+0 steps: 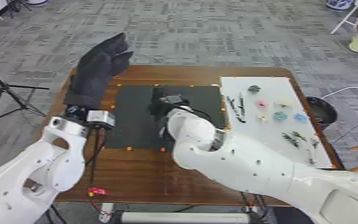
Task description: Arrange flowers
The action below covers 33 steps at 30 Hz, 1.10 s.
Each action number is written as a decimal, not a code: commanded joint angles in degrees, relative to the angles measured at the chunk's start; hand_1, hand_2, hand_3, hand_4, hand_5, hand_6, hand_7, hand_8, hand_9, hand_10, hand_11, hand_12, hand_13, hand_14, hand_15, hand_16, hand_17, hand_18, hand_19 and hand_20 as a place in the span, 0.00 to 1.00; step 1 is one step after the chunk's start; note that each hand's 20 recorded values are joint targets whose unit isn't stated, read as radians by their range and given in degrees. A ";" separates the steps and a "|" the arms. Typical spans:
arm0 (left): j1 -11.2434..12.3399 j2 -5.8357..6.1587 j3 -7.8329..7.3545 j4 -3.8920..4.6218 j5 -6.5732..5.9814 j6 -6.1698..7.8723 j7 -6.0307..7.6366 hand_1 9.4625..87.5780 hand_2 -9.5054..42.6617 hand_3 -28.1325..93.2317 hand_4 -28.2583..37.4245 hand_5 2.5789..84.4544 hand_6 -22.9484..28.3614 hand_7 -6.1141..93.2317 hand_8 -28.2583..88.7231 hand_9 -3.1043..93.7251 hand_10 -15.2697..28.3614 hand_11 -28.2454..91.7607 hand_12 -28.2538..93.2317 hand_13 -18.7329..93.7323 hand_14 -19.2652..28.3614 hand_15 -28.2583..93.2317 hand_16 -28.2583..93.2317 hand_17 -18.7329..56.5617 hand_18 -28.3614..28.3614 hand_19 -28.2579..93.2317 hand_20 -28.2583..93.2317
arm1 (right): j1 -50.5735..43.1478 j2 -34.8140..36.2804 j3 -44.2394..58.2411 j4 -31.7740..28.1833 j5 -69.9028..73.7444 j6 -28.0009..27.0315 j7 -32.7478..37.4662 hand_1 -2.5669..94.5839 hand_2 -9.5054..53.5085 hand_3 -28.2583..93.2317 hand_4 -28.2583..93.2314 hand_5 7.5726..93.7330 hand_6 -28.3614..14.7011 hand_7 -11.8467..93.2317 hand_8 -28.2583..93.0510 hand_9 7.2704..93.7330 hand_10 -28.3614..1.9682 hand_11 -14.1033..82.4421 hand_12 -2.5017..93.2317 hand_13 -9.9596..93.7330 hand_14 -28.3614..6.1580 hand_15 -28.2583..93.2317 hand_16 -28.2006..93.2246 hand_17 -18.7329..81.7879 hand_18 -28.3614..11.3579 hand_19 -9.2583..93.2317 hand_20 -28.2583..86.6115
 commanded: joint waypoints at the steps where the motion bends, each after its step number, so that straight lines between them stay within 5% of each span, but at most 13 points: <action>1: -3.27 -0.98 4.49 -0.34 -0.10 3.15 2.54 0.24 0.15 0.77 0.07 0.35 0.50 0.23 0.18 0.28 0.62 0.40 0.39 0.34 0.69 0.45 0.28 0.12 0.84 0.55 0.33 | -1.27 -7.42 -2.19 5.80 -0.08 -0.92 -2.47 0.38 0.03 0.97 0.20 0.74 0.67 0.64 0.52 0.92 0.73 0.83 0.64 0.92 0.66 0.94 0.60 0.77 0.22 1.00 0.88; 5: -5.16 -1.56 6.68 -0.25 0.39 3.19 3.09 0.24 0.15 0.77 0.07 0.35 0.50 0.22 0.18 0.28 0.62 0.40 0.39 0.34 0.69 0.45 0.28 0.12 0.84 0.55 0.33 | -0.17 -10.24 -2.73 9.15 1.63 0.44 -3.31 0.39 0.02 0.97 0.19 0.74 0.67 0.64 0.51 0.92 0.73 0.82 0.64 0.92 0.66 0.94 0.60 0.77 0.22 1.00 0.88; 11: -10.57 -4.05 11.36 2.37 0.59 1.88 3.28 0.24 0.15 0.77 0.07 0.35 0.50 0.22 0.18 0.28 0.62 0.40 0.39 0.34 0.69 0.45 0.28 0.12 0.84 0.55 0.33 | 1.03 -11.67 -3.31 12.67 4.13 3.56 -1.42 0.39 0.01 0.96 0.18 0.75 0.67 0.62 0.51 0.92 0.72 0.82 0.64 0.92 0.65 0.94 0.60 0.77 0.22 1.00 0.88; 21: -9.27 -4.29 10.57 1.71 0.67 0.77 3.20 0.24 0.15 0.77 0.07 0.35 0.50 0.22 0.18 0.28 0.62 0.40 0.39 0.34 0.69 0.45 0.28 0.12 0.84 0.55 0.33 | 1.45 -14.44 -3.58 15.69 6.98 4.09 1.02 0.40 0.02 0.96 0.17 0.76 0.70 0.61 0.49 0.93 0.72 0.81 0.62 0.92 0.65 0.93 0.60 0.77 0.22 1.00 0.88; 28: -7.07 -3.54 9.31 0.52 0.23 2.31 3.92 0.24 0.15 0.77 0.07 0.35 0.50 0.22 0.18 0.28 0.62 0.40 0.39 0.34 0.69 0.45 0.28 0.12 0.85 0.55 0.33 | -0.37 -15.57 -2.38 15.67 7.78 0.41 0.24 0.41 0.04 0.93 0.15 0.77 0.72 0.60 0.45 0.93 0.72 0.79 0.61 0.91 0.64 0.93 0.61 0.76 0.22 1.00 0.88; 33: -6.90 -3.64 8.94 0.65 0.41 1.70 3.66 0.24 0.15 0.77 0.07 0.35 0.50 0.22 0.18 0.28 0.62 0.40 0.39 0.34 0.69 0.45 0.28 0.12 0.84 0.55 0.33 | -0.88 -14.86 -1.69 14.45 8.95 -0.64 0.27 0.36 0.09 0.90 0.11 0.80 0.69 0.54 0.40 0.92 0.70 0.78 0.61 0.91 0.63 0.92 0.61 0.75 0.21 1.00 0.87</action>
